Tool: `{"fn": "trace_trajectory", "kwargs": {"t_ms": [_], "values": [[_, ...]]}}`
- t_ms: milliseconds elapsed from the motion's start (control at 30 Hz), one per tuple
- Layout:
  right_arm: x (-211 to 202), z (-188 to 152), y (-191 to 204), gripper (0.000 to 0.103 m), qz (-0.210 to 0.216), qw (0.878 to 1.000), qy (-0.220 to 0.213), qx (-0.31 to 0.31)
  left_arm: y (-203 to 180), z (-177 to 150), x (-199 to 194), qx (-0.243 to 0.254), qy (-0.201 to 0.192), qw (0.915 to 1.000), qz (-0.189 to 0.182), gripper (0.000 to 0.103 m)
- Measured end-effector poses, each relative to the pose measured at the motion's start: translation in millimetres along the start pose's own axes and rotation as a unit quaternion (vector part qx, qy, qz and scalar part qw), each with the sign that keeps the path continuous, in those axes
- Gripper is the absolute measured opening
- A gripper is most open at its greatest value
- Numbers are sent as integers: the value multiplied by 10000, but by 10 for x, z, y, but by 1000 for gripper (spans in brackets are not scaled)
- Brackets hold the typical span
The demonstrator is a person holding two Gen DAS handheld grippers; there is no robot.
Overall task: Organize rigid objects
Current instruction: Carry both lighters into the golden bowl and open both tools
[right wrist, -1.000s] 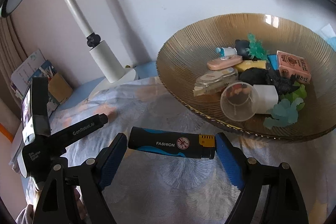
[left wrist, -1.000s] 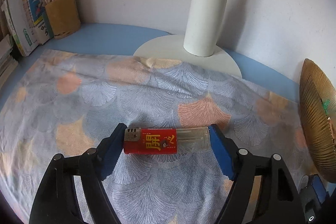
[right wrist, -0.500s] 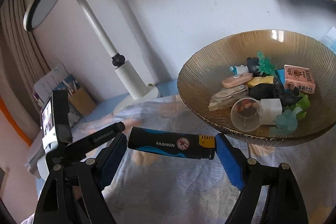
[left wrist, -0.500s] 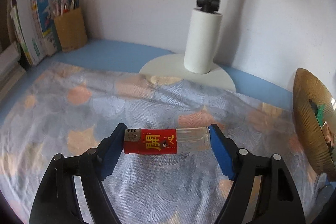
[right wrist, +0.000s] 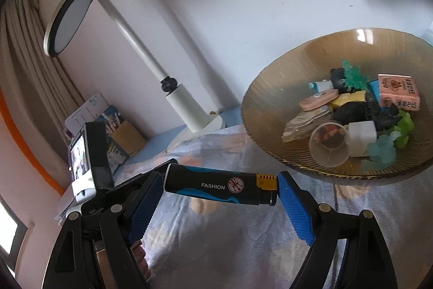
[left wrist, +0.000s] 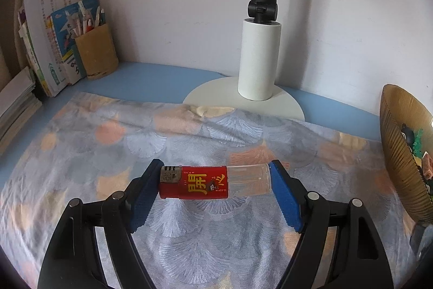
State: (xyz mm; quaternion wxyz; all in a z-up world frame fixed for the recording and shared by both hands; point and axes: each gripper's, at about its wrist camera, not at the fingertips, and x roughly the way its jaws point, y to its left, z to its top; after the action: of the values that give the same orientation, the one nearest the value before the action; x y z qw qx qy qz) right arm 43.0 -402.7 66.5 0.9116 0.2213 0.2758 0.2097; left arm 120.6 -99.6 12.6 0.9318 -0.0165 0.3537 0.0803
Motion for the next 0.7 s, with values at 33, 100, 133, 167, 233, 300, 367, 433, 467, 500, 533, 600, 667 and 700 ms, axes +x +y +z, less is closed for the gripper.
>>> {"fn": "trace_trajectory", "kwargs": {"t_ms": [33, 100, 133, 167, 233, 300, 367, 433, 467, 500, 533, 600, 667, 700], "values": [[12, 1, 20, 84, 31, 10000, -1, -42, -2, 0, -2, -1, -6, 10000, 11, 77], [2, -3, 74, 84, 123, 9998, -32, -176, -2, -3, 1, -18, -6, 10000, 33, 77], [-8, -10, 110, 84, 166, 9995, -55, -270, 1, -3, 4, -30, 0, 10000, 38, 77], [-15, -9, 135, 84, 199, 9992, -70, -339, 4, -3, 7, -52, 9, 10000, 41, 77], [-43, -16, 188, 84, 262, 9985, -127, -474, 15, 1, 14, -95, 25, 9999, 41, 77], [-87, -28, 224, 84, 314, 9977, -231, -564, 32, 3, 13, -137, 23, 9999, 26, 77], [-130, -31, 244, 84, 349, 9969, -336, -619, 45, 5, 1, -154, -15, 9998, -82, 77], [-171, 5, 265, 84, 453, 9966, -341, -595, 54, -2, -39, -159, -97, 9997, -126, 77], [-212, 50, 279, 84, 517, 9963, -384, -568, 48, 5, -71, -161, -154, 9997, -140, 77], [-267, 125, 295, 84, 581, 9956, -457, -573, 36, 25, -108, -168, -209, 9995, -192, 77], [-312, 197, 306, 84, 604, 9951, -519, -594, 8, 63, -158, -167, -281, 9991, -257, 77], [-416, 443, 316, 84, 571, 9939, -669, -668, -100, 207, -300, -83, -492, 9978, -446, 77], [-498, 687, 266, 84, 562, 9934, -766, -645, -253, 356, -451, 71, -699, 9951, -701, 77], [-542, 812, 217, 84, 535, 9933, -830, -600, -358, 430, -529, 185, -793, 9929, -865, 77]]}}
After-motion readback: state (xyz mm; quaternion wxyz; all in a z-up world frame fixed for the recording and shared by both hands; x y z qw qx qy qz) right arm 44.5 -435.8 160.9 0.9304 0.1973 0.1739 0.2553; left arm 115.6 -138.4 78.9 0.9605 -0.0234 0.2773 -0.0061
